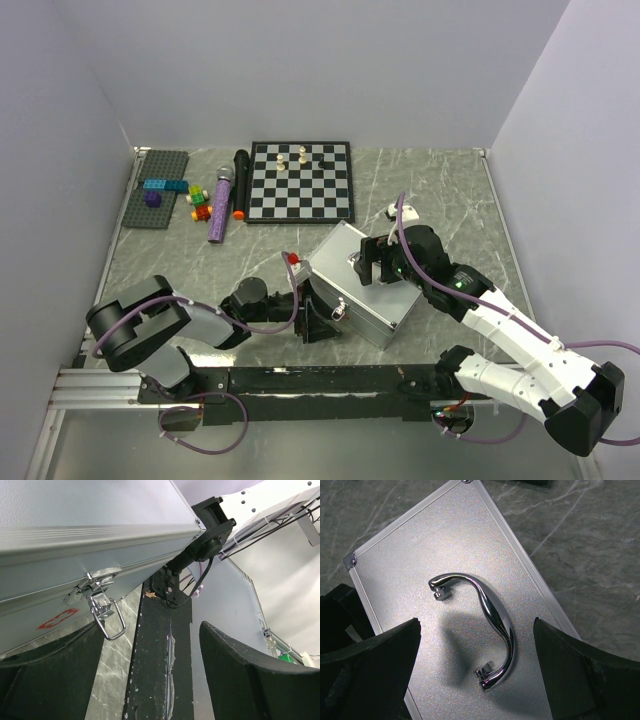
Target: Organize the medicine kit
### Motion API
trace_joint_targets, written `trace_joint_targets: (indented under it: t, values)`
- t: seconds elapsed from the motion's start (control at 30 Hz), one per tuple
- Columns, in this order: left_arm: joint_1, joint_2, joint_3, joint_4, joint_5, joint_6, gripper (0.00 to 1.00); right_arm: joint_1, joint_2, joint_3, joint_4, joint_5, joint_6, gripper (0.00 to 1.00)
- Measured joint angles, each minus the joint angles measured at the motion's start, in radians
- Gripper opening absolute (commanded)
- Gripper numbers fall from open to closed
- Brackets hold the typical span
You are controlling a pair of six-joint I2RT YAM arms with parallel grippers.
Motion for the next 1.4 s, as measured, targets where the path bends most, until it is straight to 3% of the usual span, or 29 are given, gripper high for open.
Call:
trace_joint_targets:
  t: [1.4]
  values:
    - [0.0,-0.089,0.017,-0.083,0.003,0.008,0.83,0.0,-0.002,0.0,-0.001,-0.001,0.001,1.0]
